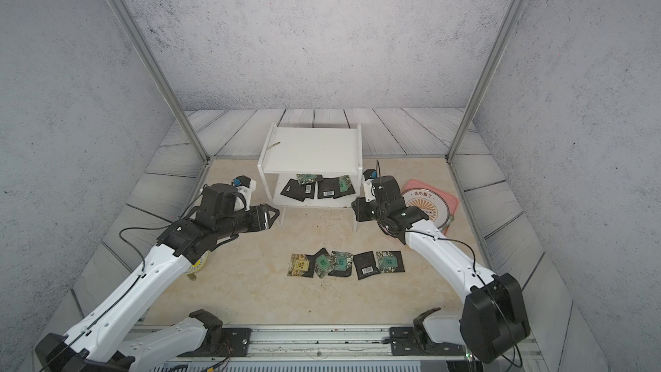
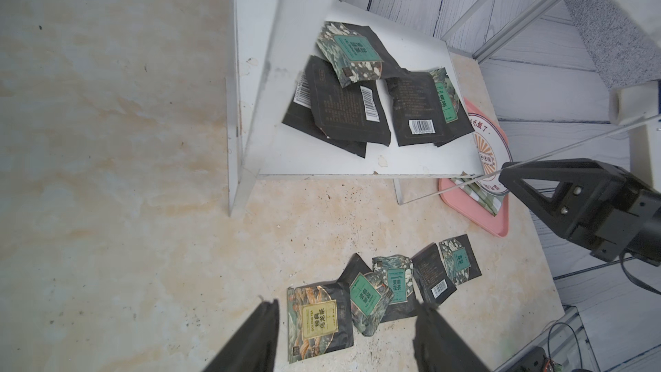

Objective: Remove the tea bags from the shelf
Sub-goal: Pick up the tea bag from the shelf.

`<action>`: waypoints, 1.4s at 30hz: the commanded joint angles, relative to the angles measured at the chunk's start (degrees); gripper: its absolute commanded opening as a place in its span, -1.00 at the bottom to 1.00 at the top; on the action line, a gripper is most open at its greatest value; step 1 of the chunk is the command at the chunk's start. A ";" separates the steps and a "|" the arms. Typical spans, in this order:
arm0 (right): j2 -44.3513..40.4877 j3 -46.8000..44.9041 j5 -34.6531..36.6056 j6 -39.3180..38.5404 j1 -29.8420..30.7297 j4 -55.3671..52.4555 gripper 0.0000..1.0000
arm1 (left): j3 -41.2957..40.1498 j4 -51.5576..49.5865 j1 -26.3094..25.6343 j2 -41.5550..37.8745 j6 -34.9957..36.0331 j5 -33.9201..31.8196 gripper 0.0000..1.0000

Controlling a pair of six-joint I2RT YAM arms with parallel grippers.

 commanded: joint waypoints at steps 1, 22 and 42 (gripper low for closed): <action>-0.30 0.03 -1.35 -0.73 -0.03 0.02 -0.42 | 1.82 1.09 -4.94 2.46 2.66 -5.63 0.33; -0.03 0.30 -1.51 -0.96 -0.03 0.17 -0.42 | -1.59 7.78 -8.84 5.96 2.27 -16.56 0.34; 0.32 -0.14 -2.24 -0.52 -0.03 0.89 -0.42 | 8.06 5.06 25.97 23.07 -3.50 28.55 0.45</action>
